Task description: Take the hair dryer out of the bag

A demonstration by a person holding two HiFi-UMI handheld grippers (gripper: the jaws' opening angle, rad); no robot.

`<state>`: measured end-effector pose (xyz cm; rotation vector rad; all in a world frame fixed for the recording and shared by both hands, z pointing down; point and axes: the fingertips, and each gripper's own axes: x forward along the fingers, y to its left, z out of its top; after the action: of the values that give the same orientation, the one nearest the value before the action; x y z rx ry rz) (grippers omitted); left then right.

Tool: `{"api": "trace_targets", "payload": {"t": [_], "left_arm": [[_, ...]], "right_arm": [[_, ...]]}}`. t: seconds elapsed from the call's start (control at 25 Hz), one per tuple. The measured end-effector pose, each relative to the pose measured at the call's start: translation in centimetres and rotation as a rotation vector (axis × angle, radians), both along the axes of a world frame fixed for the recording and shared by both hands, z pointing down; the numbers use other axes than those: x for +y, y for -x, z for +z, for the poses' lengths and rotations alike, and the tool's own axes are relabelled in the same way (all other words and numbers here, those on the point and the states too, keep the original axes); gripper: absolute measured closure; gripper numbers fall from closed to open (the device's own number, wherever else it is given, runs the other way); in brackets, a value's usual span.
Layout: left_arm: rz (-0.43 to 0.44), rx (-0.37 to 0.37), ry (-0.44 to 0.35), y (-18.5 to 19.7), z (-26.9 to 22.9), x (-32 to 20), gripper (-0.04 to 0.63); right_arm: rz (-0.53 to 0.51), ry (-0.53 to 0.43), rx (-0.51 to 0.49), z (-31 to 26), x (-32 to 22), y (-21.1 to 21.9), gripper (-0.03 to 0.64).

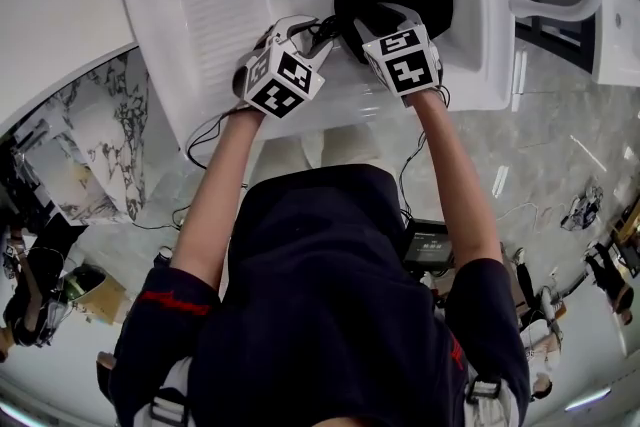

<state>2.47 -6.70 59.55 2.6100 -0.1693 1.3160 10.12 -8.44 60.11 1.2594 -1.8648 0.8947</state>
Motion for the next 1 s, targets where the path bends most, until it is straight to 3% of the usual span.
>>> {"api": "trace_targets", "payload": {"t": [0.4,0.72,1.0], "left_arm": [[-0.018,0.005,0.005,0.3,0.0,-0.1,0.439],[-0.042,0.007,0.004,0.2,-0.1,-0.3,0.439],[-0.041,-0.001,-0.005,0.3,0.2,-0.3,0.439]], "right_arm": [[-0.022,0.065,0.089,1.5,-0.7,0.2,0.443],[0.019,0.071,0.114,1.9,-0.8,-0.5,0.554],[0.030,0.084,0.110,2.1,-0.7,-0.7,0.575]]}}
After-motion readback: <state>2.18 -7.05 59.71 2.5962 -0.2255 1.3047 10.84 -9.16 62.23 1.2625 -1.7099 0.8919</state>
